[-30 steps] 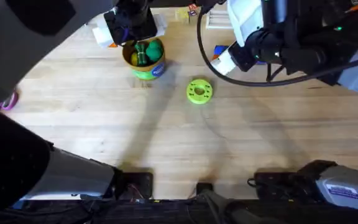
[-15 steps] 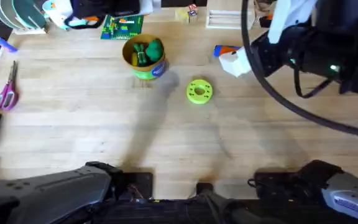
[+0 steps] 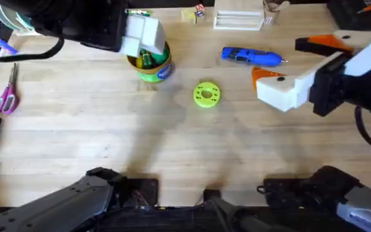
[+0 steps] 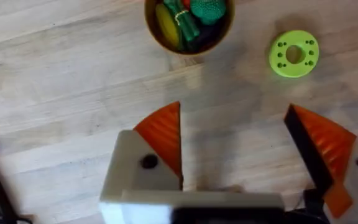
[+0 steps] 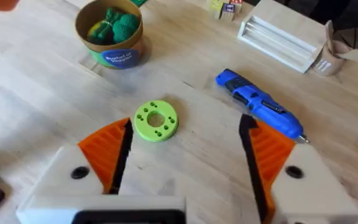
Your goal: Pick up the gripper from the table and insert it into the empty holder that is missing its gripper. Then pick up a screw, insert it into the mounting hole, and use the screwdriver to tighten it. Finally, clean up the table by picking up the vegetable and placing it into the bucket.
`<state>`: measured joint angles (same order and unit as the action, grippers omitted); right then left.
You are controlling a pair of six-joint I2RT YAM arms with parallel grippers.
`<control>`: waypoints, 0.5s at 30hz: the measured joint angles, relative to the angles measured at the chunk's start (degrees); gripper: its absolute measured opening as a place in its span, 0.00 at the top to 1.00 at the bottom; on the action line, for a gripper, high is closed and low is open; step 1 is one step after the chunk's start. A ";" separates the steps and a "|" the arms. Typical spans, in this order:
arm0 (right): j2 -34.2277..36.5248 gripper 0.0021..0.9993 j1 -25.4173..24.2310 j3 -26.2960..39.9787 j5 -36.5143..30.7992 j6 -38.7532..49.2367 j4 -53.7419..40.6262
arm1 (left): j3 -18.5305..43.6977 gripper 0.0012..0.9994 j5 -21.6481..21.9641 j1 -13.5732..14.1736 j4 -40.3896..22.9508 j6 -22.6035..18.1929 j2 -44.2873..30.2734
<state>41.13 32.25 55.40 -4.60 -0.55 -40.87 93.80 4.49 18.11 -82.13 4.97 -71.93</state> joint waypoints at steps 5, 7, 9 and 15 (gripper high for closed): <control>-1.01 0.01 0.00 0.10 0.40 -0.91 -2.77 | 0.00 0.01 -0.70 0.00 -0.58 -4.83 0.00; -0.99 0.01 0.00 0.10 0.44 -1.03 -3.09 | 0.00 0.01 -0.85 0.00 -0.58 -6.46 -0.02; -1.01 0.01 0.00 0.10 0.46 -1.16 -3.08 | 0.00 0.01 -0.87 0.00 -0.58 -7.45 -0.02; -1.00 0.01 0.00 0.10 0.98 -1.21 -3.08 | 0.00 0.01 -0.87 0.00 -0.58 -8.93 -0.01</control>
